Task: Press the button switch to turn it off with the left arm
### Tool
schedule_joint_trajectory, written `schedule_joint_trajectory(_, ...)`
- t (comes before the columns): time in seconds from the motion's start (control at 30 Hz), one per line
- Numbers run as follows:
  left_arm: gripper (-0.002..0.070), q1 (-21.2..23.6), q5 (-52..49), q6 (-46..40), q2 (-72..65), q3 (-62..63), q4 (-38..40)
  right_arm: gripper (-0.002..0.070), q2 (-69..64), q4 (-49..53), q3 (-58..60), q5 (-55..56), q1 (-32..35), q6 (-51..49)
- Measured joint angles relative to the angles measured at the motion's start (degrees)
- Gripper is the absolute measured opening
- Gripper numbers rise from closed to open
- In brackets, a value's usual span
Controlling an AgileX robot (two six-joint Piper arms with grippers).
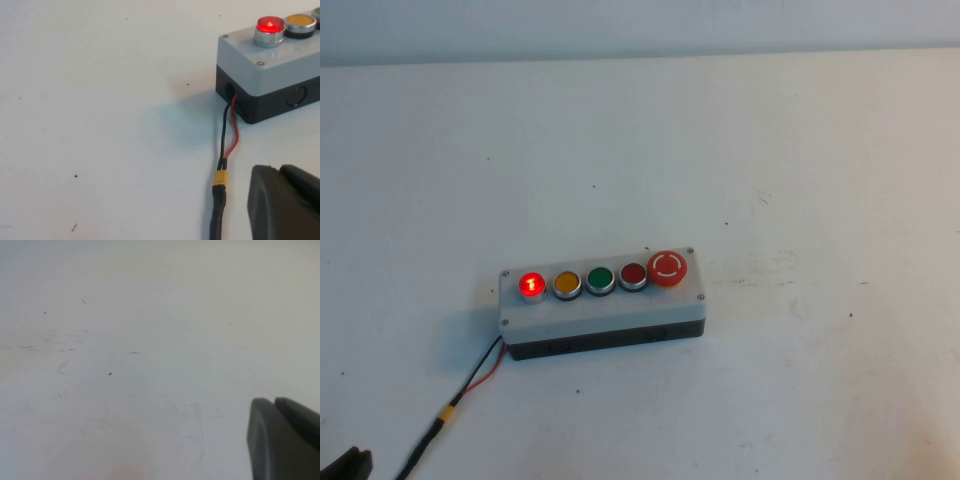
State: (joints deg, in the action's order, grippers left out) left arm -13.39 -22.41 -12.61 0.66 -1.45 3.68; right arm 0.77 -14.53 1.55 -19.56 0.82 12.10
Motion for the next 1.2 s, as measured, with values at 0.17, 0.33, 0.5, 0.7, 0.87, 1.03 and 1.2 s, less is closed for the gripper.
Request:
schedule_joint_trajectory(0.17, -0.0002, 0.0, 0.19, 0.13, 0.0, 0.0, 0.27, -0.0016, 0.0, 0.0, 0.0, 0.0, 0.0, 0.0)
schedule_joint_trajectory(0.33, -0.0002, 0.0, 2.45, 2.14, 0.0, 0.0, 3.75, -0.0016, 0.0, 0.0, 0.0, 0.0, 0.0, 0.0)
schedule_joint_trajectory(0.5, -0.0002, 0.0, 7.57, 9.08, 0.0, 0.0, 15.57, -0.0016, 0.0, 0.0, 0.0, 0.0, 0.0, 0.0)
schedule_joint_trajectory(0.7, -0.0002, 0.0, 15.98, 12.61, 0.0, 0.0, 27.33, -0.0016, 0.0, 0.0, 0.0, 0.0, 0.0, 0.0)
schedule_joint_trajectory(0.87, -0.0002, 0.0, 16.8, 15.03, -0.51, 1.24, 31.66, -0.0016, 0.0, 0.0, 0.0, 0.0, 0.0, 0.0)
schedule_joint_trajectory(1.03, -0.0002, 0.0, 3.77, 15.39, -12.87, 14.12, 28.61, -0.0016, 0.0, 0.0, 0.0, 0.0, 0.0, 0.0)
schedule_joint_trajectory(1.2, -0.0002, 0.0, -14.15, 13.93, -31.29, 28.82, 19.9, -0.0016, 0.0, 0.0, 0.0, 0.0, 0.0, 0.0)
